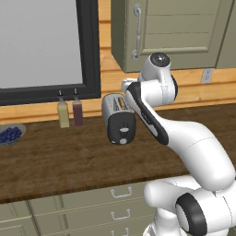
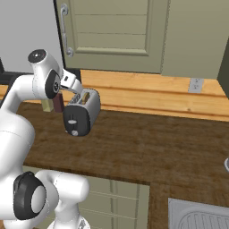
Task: Start the toaster. Once the lever pops up, take the bread to the plate on the dining counter.
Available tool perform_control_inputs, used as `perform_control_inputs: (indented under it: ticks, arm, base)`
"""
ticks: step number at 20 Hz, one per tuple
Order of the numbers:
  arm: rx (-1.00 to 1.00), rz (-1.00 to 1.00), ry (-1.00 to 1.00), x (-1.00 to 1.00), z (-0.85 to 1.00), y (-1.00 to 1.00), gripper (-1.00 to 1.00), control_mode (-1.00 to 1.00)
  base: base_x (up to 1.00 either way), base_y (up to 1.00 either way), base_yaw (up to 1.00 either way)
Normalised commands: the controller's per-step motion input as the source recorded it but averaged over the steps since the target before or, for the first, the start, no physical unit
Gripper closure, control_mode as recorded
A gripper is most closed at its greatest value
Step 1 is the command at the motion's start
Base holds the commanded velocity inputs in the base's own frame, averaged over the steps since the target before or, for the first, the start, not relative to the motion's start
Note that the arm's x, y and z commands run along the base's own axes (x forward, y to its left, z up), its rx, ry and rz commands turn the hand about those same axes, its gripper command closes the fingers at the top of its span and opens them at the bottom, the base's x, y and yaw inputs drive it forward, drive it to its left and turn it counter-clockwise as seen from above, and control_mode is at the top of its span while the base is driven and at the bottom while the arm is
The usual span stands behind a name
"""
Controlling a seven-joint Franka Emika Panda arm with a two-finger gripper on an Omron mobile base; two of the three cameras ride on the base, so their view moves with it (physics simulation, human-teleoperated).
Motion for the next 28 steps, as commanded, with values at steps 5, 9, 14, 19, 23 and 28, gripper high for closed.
perform_control_inputs:
  ticks: [5, 9, 14, 19, 23, 28]
  arm:
    - [0.0, 0.0, 0.0, 0.0, 0.0, 0.0, -1.0, -1.0]
    - [0.0, 0.0, 0.0, 0.0, 0.0, 0.0, -1.0, -1.0]
    - [0.0, 0.0, 0.0, 0.0, 0.0, 0.0, -1.0, -1.0]
    - [0.0, 0.0, 0.0, 0.0, 0.0, 0.0, -1.0, -1.0]
    - [0.0, 0.0, 0.0, 0.0, 0.0, 0.0, -1.0, -1.0]
    - [0.0, 0.0, 0.0, 0.0, 0.0, 0.0, -1.0, -1.0]
  base:
    - [0.0, 0.0, 0.0]
    - [0.0, 0.0, 0.0]
    - [0.0, 0.0, 0.0]
    - [0.0, 0.0, 0.0]
    - [0.0, 0.0, 0.0]
    - [0.0, 0.0, 0.0]
